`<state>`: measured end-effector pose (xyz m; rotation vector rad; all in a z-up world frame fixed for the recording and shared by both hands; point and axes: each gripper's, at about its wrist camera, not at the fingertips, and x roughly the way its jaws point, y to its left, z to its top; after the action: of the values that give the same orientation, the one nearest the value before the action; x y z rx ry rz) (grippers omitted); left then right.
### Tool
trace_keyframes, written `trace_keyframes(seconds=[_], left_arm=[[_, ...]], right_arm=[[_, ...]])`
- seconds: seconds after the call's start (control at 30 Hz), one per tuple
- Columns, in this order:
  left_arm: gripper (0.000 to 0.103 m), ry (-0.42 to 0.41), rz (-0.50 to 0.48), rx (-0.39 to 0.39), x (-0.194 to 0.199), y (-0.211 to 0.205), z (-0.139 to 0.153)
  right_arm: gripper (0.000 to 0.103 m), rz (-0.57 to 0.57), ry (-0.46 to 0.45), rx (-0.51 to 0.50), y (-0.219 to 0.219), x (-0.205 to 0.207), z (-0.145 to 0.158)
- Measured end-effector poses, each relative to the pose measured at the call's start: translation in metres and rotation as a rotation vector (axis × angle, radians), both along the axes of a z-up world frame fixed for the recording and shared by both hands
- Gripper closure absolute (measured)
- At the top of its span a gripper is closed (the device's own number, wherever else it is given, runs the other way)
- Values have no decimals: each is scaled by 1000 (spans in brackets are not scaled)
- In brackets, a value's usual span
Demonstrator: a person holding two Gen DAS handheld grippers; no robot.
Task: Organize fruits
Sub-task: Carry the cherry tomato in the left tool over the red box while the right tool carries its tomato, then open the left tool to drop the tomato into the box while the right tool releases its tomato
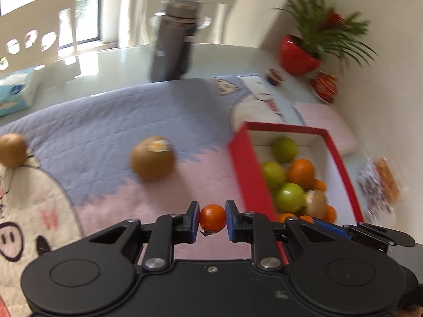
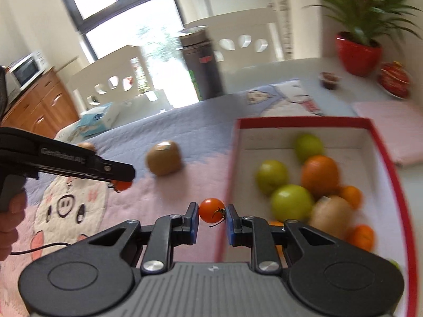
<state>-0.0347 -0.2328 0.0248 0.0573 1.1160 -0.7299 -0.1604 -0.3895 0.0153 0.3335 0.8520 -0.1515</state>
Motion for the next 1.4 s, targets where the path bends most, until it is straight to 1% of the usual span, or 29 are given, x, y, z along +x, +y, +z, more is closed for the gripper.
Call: trace_keyframes(seconds=[0.13,0.27,0.43,0.6,0.67,0.8,0.9,1.07,1.13,1.17,1.2,1.23,1.3,1.37,1.4], left_arm=[[80,-16,-94,-16,-20,-25,2],[80,0,-180,-29,-38,-50,-1],[80,14,-271,-17,-57,-80,-11],[80,41,-351,13,-71,-110,-25],[80,49,-369,39,-76,-120,-31],[80,79,-396,67,-82,-134,-43],[80,94,-397,90,-82,-142,-53],[80,127,-384,101,-78,-150,-61],[63,135,-386,115,-77,-152,-61],[46,138,-393,125,-77,-154,-61],[39,133,-397,129,-76,-155,-61],[39,122,-398,129,-76,-155,-58],[28,112,-391,132,-75,-155,-55],[27,113,-376,122,-70,-153,-51],[27,114,-369,119,-68,-152,-50]], right_arm=[[80,-77,9,-3,-21,-28,-2],[80,-141,26,-8,-40,-53,-6],[80,-193,53,-7,-58,-76,-14],[80,-211,96,-18,-67,-88,-26],[80,-208,114,-23,-70,-90,-30],[80,-207,135,-14,-75,-93,-37],[80,-210,144,-5,-80,-93,-41],[78,-207,164,-4,-87,-92,-46],[78,-206,170,-1,-89,-91,-47],[78,-203,178,0,-90,-91,-47],[78,-197,182,-2,-91,-90,-47],[76,-193,186,-5,-91,-89,-46],[72,-190,188,-9,-91,-88,-43],[63,-189,189,-5,-91,-86,-40],[62,-191,192,0,-92,-85,-38]])
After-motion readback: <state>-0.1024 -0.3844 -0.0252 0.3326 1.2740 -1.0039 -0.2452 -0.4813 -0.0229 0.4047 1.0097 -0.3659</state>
